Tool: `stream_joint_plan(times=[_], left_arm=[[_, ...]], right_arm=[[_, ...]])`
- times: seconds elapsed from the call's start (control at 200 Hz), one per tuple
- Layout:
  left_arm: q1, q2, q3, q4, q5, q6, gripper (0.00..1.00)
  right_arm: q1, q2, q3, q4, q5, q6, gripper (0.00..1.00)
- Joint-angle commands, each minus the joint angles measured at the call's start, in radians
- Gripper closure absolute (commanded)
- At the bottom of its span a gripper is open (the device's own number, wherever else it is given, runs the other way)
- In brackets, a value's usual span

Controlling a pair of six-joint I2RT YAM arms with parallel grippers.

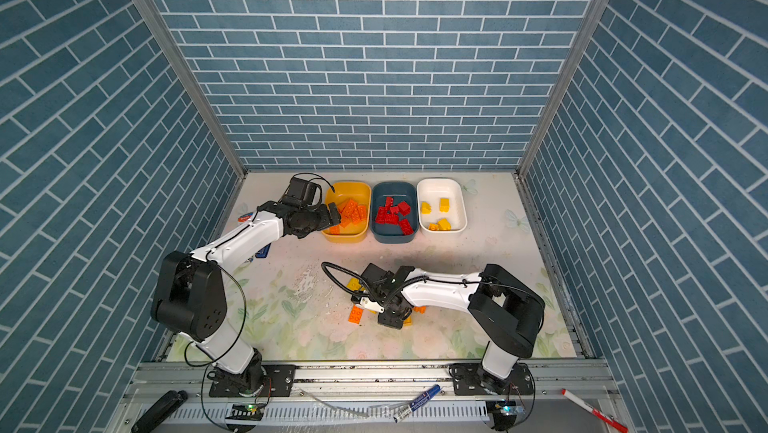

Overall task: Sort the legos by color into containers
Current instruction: 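Grasp a yellow brick from the pile with the right gripper, then drop the yellow brick into the white tub while the left gripper grasps an orange brick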

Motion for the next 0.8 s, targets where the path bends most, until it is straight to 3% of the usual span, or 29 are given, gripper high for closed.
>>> stream_joint_plan(times=[0.0,0.255,0.45,0.58,0.795], left_arm=[[0.006,-0.028,-0.015,0.006,0.007,-0.003,0.01],[0.003,-0.051,-0.029,0.003,0.031,-0.007,0.01],[-0.017,-0.113,-0.102,0.004,0.021,-0.039,0.01],[-0.039,-0.173,-0.176,0.028,0.023,-0.081,0.01],[-0.091,-0.243,-0.235,0.003,0.015,-0.104,0.01]], right_arm=[[-0.012,-0.062,0.014,-0.005,0.016,-0.043,0.73],[-0.097,-0.158,0.004,0.024,0.001,-0.031,0.74],[-0.317,-0.287,-0.017,0.205,-0.172,0.148,0.75],[-0.457,-0.282,0.009,0.324,-0.116,0.303,0.76],[-0.639,-0.159,0.140,0.304,-0.082,0.453,0.75]])
